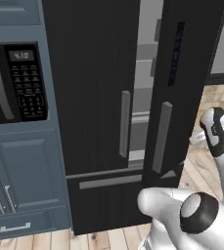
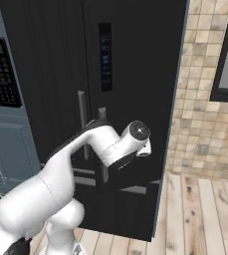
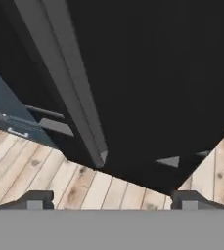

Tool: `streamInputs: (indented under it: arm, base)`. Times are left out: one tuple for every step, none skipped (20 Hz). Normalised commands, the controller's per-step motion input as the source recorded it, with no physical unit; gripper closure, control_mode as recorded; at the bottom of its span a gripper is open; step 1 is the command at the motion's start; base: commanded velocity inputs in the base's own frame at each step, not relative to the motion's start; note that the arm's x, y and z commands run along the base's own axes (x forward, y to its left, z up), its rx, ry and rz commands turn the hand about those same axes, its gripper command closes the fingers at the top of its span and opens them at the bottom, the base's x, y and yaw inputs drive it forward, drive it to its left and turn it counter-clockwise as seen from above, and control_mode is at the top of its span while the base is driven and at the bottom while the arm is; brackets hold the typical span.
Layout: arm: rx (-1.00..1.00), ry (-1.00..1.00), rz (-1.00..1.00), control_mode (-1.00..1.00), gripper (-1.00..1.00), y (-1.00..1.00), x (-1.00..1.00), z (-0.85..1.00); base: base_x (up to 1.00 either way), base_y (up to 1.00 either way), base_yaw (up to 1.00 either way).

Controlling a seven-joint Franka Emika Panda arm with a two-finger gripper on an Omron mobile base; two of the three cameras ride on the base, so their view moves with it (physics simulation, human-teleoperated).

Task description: Retrieve the butter from the fridge and place it on a plate on the dining table. Then retrieve the butter knife by the fridge and place it near the plate.

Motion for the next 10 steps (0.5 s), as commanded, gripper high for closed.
streamInputs:
  arm:
    - [-0.73, -0.53, 0.0, -1.0, -1.0, 1.0, -0.82, 0.43]
    - [-0.75, -0.45, 0.0, -1.0, -1.0, 1.0, -0.56, 0.52]
    - [-0.75, -0.33, 0.0, -1.0, -1.0, 1.0, -0.44, 0.58]
    - [-0.77, -0.18, 0.0, -1.0, -1.0, 1.0, -0.3, 0.63]
    - [-0.77, -0.07, 0.0, -1.0, -1.0, 1.0, -0.22, 0.75]
    - [-0.77, -0.04, -0.01, -1.0, -1.0, 1.0, -0.21, 0.79]
    - [-0.77, 0.0, -0.02, -1.0, -1.0, 1.0, -0.11, 0.86]
    - [-0.77, 0.0, -0.01, -1.0, -1.0, 1.0, 0.0, 0.9]
    - [-0.74, 0.0, -0.01, -1.0, -1.0, 1.0, 0.0, 0.96]
    - [-0.7, 0.05, 0.0, -1.0, -1.0, 1.0, 0.0, 1.0]
  base:
    - [0.0, 0.0, 0.0]
    - [0.0, 0.0, 0.0]
    - [0.0, 0.0, 0.0]
    - [0.0, 0.0, 0.0]
    - [0.0, 0.0, 0.0]
    - [0.0, 0.0, 0.0]
    - [0.0, 0.0, 0.0]
    - [0.0, 0.0, 0.0]
    - [0.0, 0.0, 0.0]
    - [0.0, 0.0, 0.0]
